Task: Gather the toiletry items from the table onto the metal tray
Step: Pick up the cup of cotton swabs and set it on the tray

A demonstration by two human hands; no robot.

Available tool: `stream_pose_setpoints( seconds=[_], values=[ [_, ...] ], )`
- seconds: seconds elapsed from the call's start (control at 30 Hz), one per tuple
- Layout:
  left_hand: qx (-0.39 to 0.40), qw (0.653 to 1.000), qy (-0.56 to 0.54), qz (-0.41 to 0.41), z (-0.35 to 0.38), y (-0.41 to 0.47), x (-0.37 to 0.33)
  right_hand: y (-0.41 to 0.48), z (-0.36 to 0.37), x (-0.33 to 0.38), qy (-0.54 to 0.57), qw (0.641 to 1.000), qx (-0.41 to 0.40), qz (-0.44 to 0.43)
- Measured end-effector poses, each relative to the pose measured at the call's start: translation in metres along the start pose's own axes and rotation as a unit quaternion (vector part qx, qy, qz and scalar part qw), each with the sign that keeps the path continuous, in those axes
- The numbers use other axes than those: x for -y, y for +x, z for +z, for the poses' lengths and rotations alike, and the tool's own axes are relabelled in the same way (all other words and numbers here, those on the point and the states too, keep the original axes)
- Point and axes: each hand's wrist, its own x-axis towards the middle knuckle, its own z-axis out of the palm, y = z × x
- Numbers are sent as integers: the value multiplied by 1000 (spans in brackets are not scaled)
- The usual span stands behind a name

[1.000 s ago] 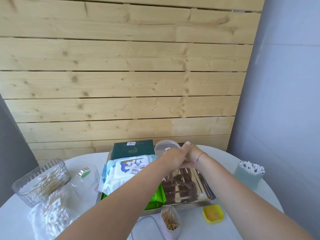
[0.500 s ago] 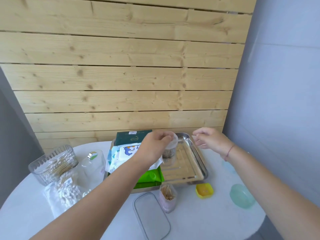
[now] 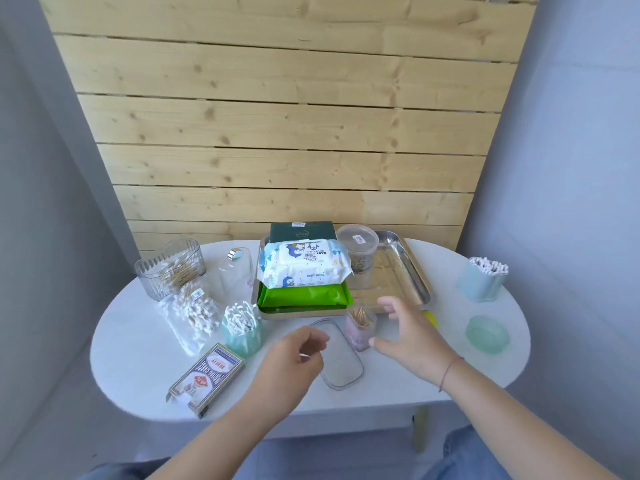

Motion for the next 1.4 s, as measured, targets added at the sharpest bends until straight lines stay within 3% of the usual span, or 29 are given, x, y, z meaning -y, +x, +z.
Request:
stream_pose_setpoints(
  seconds=[0.27, 0.4, 0.53, 0.67, 0.8, 0.9, 1.1, 1.27, 1.4],
  values=[
    [21, 998, 66, 9, 14, -3, 27, 2, 22, 7, 18, 999, -25, 15],
    [7, 997, 67, 24, 15, 1, 23, 11, -24, -10, 34, 989, -141, 21],
    [-23, 996, 58, 55, 23, 19, -9, 33, -87, -50, -49, 969, -231, 71],
    [-29, 990, 56, 125, 51, 57, -70, 57, -127, -100, -105, 963, -202, 146],
    [30, 986, 61, 152, 107, 110, -126, 75, -141, -137, -87, 972, -134, 171],
    [101, 986, 61, 117, 148, 145, -143, 86, -137, -155, -21, 982, -102, 156],
    [155, 982, 88, 65, 191, 178, -144, 102, -129, -176, 33, 972, -184, 141],
    [123, 991, 6, 50, 173, 168, -137, 85, -143, -121, 53, 975, -201, 73],
    [73, 984, -136, 91, 127, 138, -138, 60, -144, -43, 41, 988, -147, -35]
  ],
)
